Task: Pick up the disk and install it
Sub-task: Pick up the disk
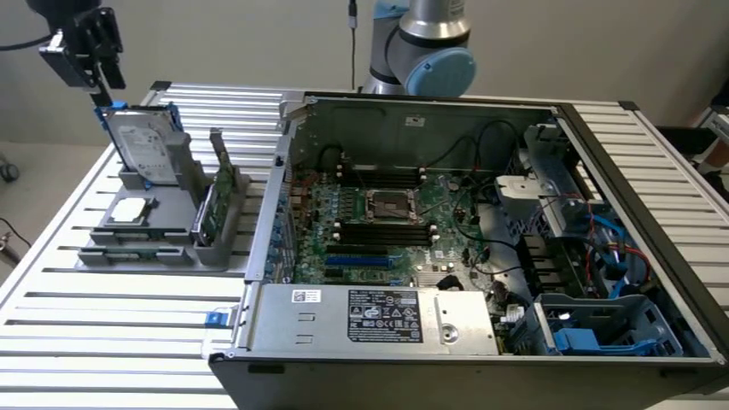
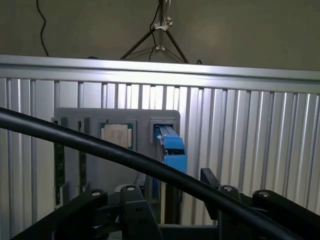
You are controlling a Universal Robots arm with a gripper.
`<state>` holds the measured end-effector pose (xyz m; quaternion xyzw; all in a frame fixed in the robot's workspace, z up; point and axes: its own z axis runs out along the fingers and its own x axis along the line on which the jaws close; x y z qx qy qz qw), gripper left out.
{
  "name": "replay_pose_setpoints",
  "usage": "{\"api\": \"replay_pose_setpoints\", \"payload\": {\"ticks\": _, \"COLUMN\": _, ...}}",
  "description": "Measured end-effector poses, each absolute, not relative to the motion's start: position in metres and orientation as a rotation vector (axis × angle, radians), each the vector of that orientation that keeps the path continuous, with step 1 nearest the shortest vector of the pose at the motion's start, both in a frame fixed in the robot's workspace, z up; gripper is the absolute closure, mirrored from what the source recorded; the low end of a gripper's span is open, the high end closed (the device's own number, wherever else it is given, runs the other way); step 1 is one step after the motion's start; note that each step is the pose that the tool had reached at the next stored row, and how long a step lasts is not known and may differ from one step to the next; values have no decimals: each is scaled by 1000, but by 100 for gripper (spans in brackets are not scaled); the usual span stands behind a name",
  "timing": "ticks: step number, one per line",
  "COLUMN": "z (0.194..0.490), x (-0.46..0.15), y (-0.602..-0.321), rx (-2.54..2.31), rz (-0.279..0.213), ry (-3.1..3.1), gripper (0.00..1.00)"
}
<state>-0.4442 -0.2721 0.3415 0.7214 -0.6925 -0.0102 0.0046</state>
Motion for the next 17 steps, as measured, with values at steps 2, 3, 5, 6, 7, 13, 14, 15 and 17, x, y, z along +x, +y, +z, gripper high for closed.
{"api": "replay_pose_setpoints", "payload": {"ticks": 2, "z": 338, "x": -444, "y": -272, "rx": 2259, "rz": -33, "ry": -2169, "gripper": 46}}
{"api": "replay_pose_setpoints", "payload": {"ticks": 3, "z": 336, "x": -444, "y": -272, "rx": 2260, "rz": -33, "ry": -2169, "gripper": 46}}
{"api": "replay_pose_setpoints", "payload": {"ticks": 5, "z": 332, "x": -444, "y": -272, "rx": 2260, "rz": -33, "ry": -2169, "gripper": 46}}
{"api": "replay_pose_setpoints", "payload": {"ticks": 6, "z": 331, "x": -444, "y": -272, "rx": 2260, "rz": -33, "ry": -2169, "gripper": 46}}
{"api": "replay_pose_setpoints", "payload": {"ticks": 7, "z": 329, "x": -444, "y": -272, "rx": 2259, "rz": -33, "ry": -2169, "gripper": 46}}
{"api": "replay_pose_setpoints", "payload": {"ticks": 13, "z": 318, "x": -445, "y": -272, "rx": 2260, "rz": -33, "ry": -2169, "gripper": 46}}
{"api": "replay_pose_setpoints", "payload": {"ticks": 14, "z": 316, "x": -445, "y": -272, "rx": 2259, "rz": -33, "ry": -2169, "gripper": 46}}
{"api": "replay_pose_setpoints", "payload": {"ticks": 15, "z": 314, "x": -445, "y": -272, "rx": 2259, "rz": -33, "ry": -2169, "gripper": 46}}
{"api": "replay_pose_setpoints", "payload": {"ticks": 17, "z": 310, "x": -446, "y": -272, "rx": 2259, "rz": -34, "ry": -2168, "gripper": 46}}
